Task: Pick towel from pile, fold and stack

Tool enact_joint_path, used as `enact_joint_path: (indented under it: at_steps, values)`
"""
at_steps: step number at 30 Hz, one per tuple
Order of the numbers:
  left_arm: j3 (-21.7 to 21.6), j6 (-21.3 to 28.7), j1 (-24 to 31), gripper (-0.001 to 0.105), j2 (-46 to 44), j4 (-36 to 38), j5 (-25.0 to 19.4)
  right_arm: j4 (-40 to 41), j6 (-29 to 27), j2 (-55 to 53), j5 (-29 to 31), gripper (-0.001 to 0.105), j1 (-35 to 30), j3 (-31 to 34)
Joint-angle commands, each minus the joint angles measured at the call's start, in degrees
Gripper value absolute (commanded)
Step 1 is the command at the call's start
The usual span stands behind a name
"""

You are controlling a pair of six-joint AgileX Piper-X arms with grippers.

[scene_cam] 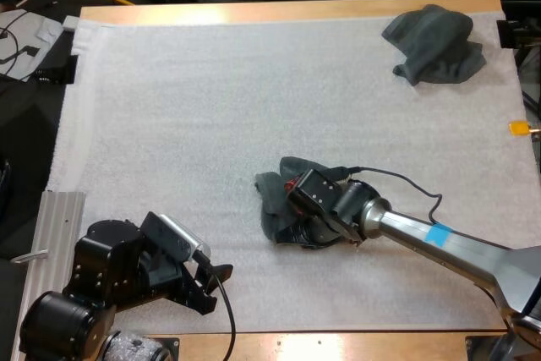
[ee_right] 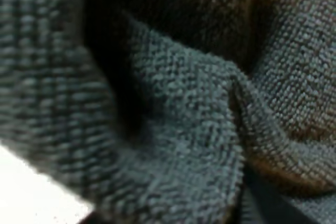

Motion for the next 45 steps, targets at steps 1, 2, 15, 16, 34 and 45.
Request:
enact_joint_path:
  at_steps: [1,2,15,16,34,45]
  values:
    - [-0.3,-0.3,-0.2,0.061,-0.1,0.1,0.5,-0.4,0.6,-0.4,1.0,0.001,0.0,-0.1]
    - [-0.2,-0.4,-0.3,0.061,0.0,0.2,0.5,-0.2,0.5,-0.6,1.2,0.0,0.0,-0.2]
    - [-0.2,-0.3,-0.3,0.061,-0.2,0.5,0.5,5.1,-9.1,-12.9,10.4,0.0,-0.3,-10.1]
    - [-0.3,-0.3,-0.2,0.061,-0.2,0.5,0.6,5.8,-9.9,-13.6,10.8,0.0,-0.4,-11.4]
    - [-0.1,-0.4,-0.2,0.061,0.2,-0.4,0.5,17.5,-9.3,-10.1,12.7,0.003,-5.1,-15.8]
    - [-0.3,-0.2,-0.2,0.06,0.1,-0.1,0.5,17.8,-9.1,-9.6,12.9,0.077,-7.0,-14.4]
